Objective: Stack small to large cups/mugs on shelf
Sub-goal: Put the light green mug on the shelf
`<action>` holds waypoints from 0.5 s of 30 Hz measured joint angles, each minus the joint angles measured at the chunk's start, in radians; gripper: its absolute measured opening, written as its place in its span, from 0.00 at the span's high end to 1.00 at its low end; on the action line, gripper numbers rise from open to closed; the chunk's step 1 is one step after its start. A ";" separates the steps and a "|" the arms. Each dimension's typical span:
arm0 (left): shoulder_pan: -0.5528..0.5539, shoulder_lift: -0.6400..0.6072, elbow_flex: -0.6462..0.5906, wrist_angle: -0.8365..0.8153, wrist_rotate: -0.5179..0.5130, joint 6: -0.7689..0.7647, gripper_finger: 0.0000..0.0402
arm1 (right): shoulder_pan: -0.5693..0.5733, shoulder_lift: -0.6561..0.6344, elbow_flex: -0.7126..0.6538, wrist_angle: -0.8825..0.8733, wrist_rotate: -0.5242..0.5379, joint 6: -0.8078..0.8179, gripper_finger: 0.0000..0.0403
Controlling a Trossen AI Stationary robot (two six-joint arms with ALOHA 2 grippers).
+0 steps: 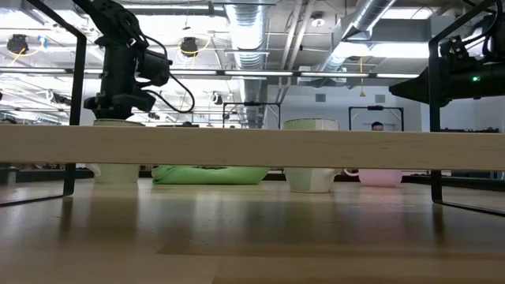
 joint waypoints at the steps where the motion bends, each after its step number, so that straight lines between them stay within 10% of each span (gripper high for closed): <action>1: 0.000 0.000 0.000 0.003 0.002 0.010 0.95 | 0.000 0.000 0.000 0.000 0.000 0.000 0.56; 15: -0.002 -0.008 0.005 0.028 0.042 0.041 0.97 | 0.000 0.000 0.000 0.000 0.000 0.001 0.56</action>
